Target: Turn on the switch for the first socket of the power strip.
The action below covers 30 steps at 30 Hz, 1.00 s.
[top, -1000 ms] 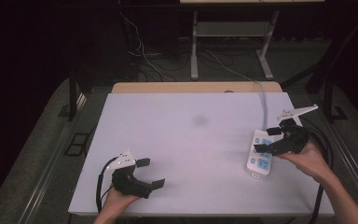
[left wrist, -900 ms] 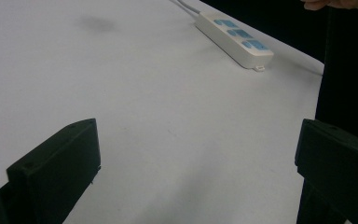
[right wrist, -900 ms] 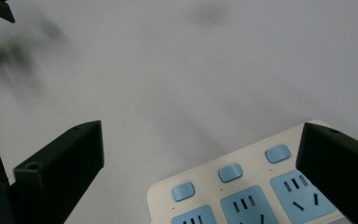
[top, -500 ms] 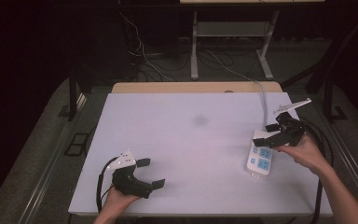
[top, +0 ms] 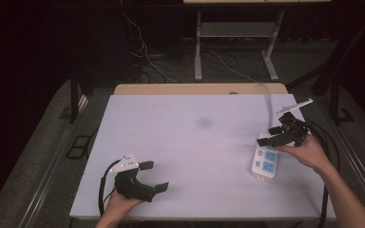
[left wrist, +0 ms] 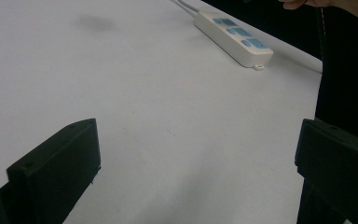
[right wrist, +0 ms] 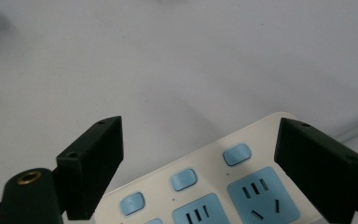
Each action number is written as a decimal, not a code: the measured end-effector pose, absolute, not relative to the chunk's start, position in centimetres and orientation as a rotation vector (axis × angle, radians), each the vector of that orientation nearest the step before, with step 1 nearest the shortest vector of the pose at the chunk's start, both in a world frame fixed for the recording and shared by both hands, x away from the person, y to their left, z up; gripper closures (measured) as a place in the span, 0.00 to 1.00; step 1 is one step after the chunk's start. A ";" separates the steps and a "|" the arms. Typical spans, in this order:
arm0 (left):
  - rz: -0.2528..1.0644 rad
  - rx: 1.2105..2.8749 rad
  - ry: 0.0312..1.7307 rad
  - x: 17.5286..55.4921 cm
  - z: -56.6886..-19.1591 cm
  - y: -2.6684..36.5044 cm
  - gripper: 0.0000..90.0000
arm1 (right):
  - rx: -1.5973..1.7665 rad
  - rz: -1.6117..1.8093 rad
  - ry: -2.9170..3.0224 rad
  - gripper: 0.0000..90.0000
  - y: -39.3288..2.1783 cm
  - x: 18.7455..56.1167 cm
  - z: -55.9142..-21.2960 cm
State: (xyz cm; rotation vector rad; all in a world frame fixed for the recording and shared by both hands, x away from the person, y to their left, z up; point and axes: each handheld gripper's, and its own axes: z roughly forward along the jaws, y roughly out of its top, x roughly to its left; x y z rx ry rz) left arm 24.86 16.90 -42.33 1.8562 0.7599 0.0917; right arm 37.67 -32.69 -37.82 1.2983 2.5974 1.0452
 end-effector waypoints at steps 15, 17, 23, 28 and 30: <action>0.090 1.860 0.756 24.9 -42.4 16.8 0.00 | 1.212 0.938 2.624 0.85 -32.8 38.3 -38.7; 0.089 1.859 0.756 24.9 -42.4 16.8 0.00 | 1.201 0.931 2.630 0.95 -32.8 38.4 -38.8; 0.090 1.865 0.751 24.9 -42.4 16.8 0.00 | 1.184 0.909 2.642 0.99 -32.5 38.7 -39.2; 0.089 1.867 0.750 24.9 -42.4 16.8 0.00 | 1.190 0.895 2.656 0.99 -32.3 39.0 -39.8; 0.090 1.866 0.750 24.9 -42.4 16.8 0.00 | 1.201 0.884 2.654 0.99 -32.3 39.1 -39.9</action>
